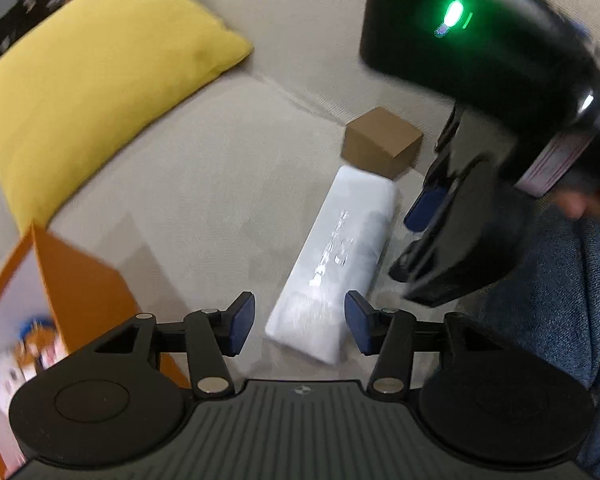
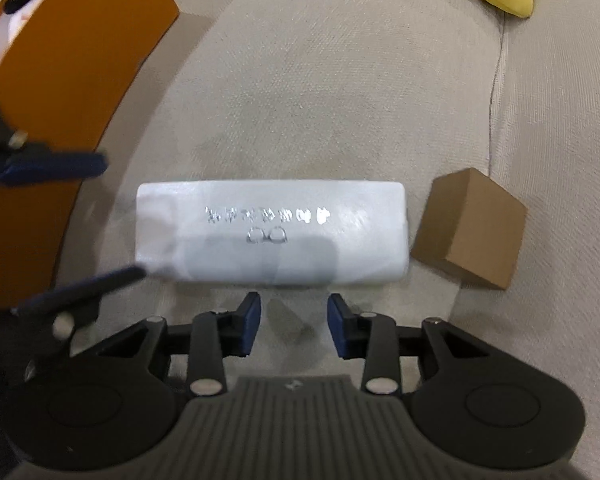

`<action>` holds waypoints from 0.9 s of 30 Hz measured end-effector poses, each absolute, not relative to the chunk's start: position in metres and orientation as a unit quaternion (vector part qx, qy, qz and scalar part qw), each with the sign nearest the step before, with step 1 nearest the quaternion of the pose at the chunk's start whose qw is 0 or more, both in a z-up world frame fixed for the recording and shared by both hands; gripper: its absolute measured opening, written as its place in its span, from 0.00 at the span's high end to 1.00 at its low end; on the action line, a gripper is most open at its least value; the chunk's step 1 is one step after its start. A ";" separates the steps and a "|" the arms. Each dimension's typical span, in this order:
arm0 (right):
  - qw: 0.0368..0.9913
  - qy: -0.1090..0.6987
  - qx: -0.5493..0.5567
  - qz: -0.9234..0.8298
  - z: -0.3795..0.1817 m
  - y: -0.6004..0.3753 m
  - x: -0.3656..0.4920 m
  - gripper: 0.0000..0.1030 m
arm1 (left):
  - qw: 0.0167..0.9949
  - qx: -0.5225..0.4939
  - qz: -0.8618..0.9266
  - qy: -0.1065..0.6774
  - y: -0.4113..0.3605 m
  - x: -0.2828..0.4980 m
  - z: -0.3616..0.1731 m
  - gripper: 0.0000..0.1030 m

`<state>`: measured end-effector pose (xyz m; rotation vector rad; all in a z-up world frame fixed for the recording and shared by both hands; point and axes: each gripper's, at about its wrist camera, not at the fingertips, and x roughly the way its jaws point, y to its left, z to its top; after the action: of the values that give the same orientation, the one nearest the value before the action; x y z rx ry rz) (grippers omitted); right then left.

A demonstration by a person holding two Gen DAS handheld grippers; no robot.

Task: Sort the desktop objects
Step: 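Grasp the white glasses case with the left gripper while the right grasps the brown cardboard box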

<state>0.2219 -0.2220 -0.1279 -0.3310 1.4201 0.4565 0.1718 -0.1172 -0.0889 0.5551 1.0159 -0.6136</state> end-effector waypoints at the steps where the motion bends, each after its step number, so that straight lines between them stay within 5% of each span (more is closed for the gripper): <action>1: 0.724 0.639 -0.151 0.212 -0.122 -0.227 0.220 0.61 | 0.790 0.269 -0.294 0.466 -0.122 0.172 -0.089 0.41; 6: 0.733 0.606 -0.206 0.230 -0.092 -0.248 0.210 0.47 | 0.752 0.321 -0.348 0.459 -0.144 0.178 -0.096 0.37; 17: 0.735 0.570 -0.282 0.235 -0.097 -0.273 0.249 0.39 | 0.711 0.329 -0.388 0.485 -0.172 0.203 -0.116 0.28; 20: 0.713 0.551 -0.354 0.251 -0.104 -0.262 0.248 0.28 | 0.699 0.345 -0.378 0.499 -0.178 0.209 -0.126 0.28; 27: 0.671 0.541 -0.421 0.282 -0.119 -0.251 0.268 0.25 | 0.689 0.340 -0.379 0.515 -0.182 0.223 -0.139 0.28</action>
<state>0.2681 -0.2507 -0.1194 -0.9492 1.2186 0.6353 0.2226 -0.1820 -0.1394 0.7607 1.1523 -0.8487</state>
